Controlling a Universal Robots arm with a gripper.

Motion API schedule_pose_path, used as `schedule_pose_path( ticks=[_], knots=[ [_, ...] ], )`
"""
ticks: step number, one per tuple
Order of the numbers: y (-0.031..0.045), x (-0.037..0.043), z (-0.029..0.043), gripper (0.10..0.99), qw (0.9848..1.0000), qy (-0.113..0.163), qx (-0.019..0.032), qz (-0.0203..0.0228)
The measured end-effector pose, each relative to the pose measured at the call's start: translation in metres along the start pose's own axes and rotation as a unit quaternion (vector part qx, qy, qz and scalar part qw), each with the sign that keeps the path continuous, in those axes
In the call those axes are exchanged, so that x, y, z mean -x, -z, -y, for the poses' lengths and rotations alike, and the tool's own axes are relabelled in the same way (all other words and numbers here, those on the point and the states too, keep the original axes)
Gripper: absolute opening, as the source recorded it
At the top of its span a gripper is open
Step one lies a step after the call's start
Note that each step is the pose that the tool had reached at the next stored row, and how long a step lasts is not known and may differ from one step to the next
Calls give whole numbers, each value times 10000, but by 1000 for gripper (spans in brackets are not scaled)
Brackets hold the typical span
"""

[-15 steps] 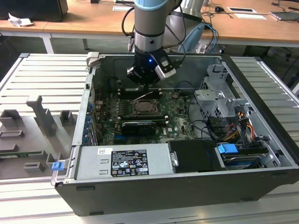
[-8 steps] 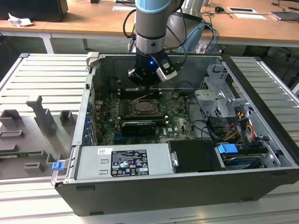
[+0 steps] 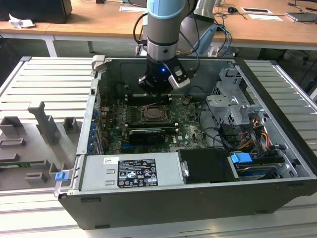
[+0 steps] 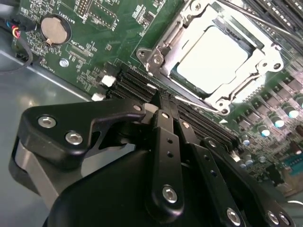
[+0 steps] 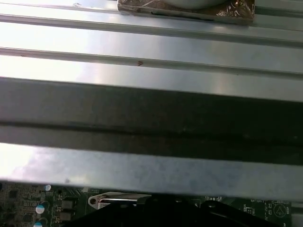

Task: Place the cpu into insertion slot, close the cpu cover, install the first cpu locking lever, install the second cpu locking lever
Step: 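Install the first cpu locking lever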

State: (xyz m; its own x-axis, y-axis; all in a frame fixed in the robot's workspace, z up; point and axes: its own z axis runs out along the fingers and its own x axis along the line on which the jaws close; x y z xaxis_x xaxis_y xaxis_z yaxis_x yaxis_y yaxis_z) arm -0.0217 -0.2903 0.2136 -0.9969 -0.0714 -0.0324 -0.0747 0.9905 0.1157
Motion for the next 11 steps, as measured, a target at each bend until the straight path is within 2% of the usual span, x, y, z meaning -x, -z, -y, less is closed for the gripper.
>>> schedule_pose_path(
  ticks=[3,11],
  knots=[
    [-66,11,8,106,10000,-2,0,0],
    [-96,14,13,106,10000,-16,-12,0]
  ],
)
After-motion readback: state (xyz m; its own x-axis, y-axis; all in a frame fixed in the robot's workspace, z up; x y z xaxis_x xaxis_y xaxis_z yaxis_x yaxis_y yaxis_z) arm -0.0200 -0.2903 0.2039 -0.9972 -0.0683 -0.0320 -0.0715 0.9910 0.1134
